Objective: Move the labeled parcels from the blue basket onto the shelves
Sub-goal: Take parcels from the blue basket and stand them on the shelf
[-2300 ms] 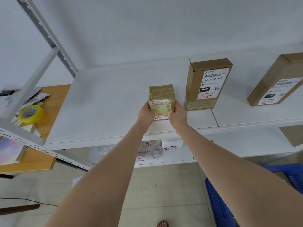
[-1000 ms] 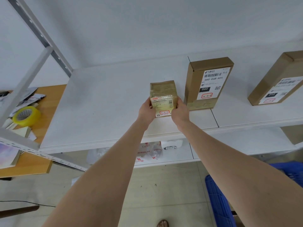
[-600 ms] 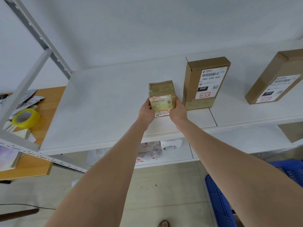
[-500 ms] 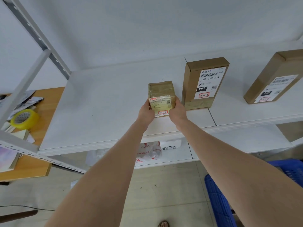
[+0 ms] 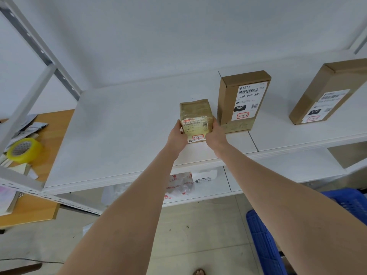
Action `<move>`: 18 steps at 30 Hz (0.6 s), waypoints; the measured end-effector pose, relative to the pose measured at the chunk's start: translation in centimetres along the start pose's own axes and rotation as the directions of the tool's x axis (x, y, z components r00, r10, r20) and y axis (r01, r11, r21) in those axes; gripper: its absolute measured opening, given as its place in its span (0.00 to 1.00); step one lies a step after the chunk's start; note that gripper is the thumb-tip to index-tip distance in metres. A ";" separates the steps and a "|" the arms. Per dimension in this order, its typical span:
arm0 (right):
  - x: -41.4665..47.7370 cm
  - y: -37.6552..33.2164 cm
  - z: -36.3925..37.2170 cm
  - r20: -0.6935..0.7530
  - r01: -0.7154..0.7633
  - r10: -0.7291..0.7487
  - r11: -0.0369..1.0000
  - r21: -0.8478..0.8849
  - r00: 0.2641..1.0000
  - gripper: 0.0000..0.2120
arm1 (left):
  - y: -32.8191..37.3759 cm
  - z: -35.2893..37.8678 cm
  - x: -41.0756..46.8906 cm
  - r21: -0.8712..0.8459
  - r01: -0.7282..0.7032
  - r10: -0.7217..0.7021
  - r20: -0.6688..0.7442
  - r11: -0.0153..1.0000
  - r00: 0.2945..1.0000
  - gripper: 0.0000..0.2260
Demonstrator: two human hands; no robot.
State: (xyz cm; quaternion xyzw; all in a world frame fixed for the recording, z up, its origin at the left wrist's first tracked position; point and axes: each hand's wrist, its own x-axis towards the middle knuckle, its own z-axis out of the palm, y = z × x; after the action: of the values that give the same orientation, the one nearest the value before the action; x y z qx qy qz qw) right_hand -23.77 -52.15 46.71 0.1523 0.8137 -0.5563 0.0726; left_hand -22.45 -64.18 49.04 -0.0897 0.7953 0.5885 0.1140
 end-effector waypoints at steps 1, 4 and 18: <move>-0.1 0.0 0.0 0.002 -0.007 0.007 1.000 -0.006 1.000 0.36 | 0.0 -0.2 0.0 0.010 0.017 -0.017 0.001 1.000 1.000 0.24; -0.8 0.2 -0.5 -0.012 -0.049 0.049 0.999 -0.011 0.999 0.34 | -0.3 -0.6 -0.2 0.071 0.125 -0.119 -0.080 0.990 0.990 0.29; -7.4 4.2 -10.9 -0.131 -0.023 0.015 0.998 -0.060 0.991 0.30 | 0.8 8.9 -8.0 0.155 0.066 0.006 -0.424 0.986 0.906 0.11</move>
State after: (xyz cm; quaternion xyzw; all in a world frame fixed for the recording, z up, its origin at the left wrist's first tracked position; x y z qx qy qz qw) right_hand -14.83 -41.86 49.15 0.1938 0.8319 -0.5192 0.0293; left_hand -14.39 -55.38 49.59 -0.2177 0.8459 0.4849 -0.0450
